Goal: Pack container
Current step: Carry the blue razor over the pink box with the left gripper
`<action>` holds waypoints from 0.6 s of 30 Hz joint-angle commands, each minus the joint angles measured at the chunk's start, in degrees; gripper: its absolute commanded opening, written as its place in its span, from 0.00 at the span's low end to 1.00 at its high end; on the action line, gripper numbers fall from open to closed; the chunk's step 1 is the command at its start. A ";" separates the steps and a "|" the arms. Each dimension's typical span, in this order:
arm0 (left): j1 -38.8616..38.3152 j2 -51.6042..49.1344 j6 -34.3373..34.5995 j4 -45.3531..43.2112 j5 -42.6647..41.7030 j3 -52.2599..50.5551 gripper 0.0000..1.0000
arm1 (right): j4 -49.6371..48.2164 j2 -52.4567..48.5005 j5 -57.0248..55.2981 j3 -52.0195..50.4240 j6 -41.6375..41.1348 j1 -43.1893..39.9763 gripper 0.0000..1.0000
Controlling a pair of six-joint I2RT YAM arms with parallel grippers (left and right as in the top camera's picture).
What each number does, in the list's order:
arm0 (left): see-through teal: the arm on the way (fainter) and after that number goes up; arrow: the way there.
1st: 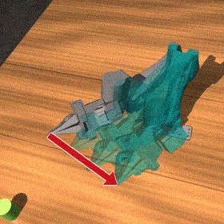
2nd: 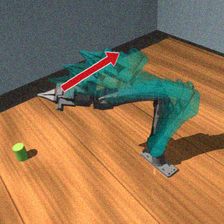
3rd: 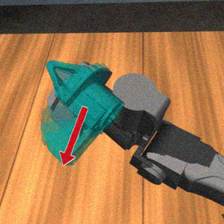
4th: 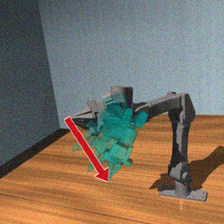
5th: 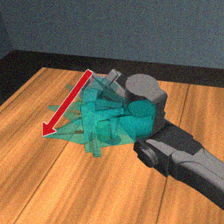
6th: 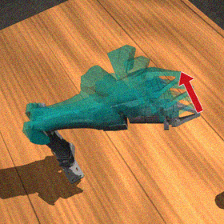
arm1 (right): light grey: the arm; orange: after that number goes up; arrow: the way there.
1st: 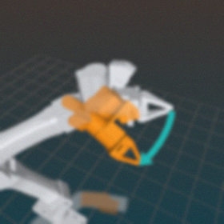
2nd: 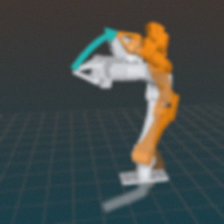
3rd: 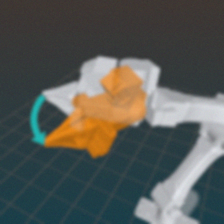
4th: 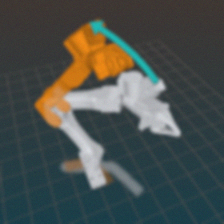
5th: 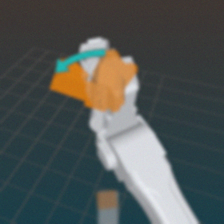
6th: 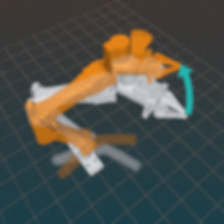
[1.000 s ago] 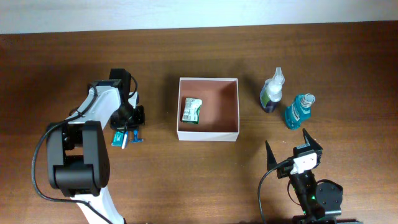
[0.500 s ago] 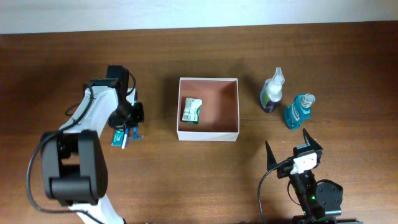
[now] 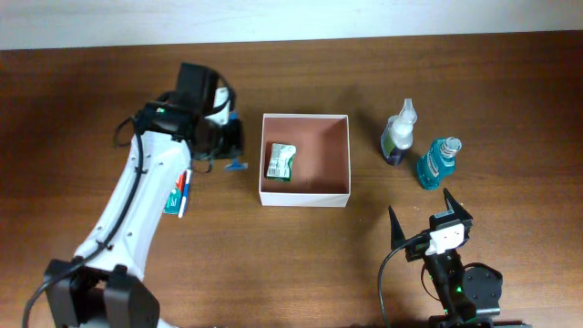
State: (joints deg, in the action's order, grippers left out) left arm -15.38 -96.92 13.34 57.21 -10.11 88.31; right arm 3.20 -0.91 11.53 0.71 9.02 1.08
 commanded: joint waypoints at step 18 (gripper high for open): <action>-13.88 -3.93 7.69 -2.71 7.15 4.02 0.04 | 0.09 0.39 -0.15 -0.39 -0.24 -0.46 0.98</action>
State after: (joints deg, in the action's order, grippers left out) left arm -29.26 -98.24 19.64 54.59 -4.29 91.53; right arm 3.20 -0.91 11.51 0.71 9.02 1.08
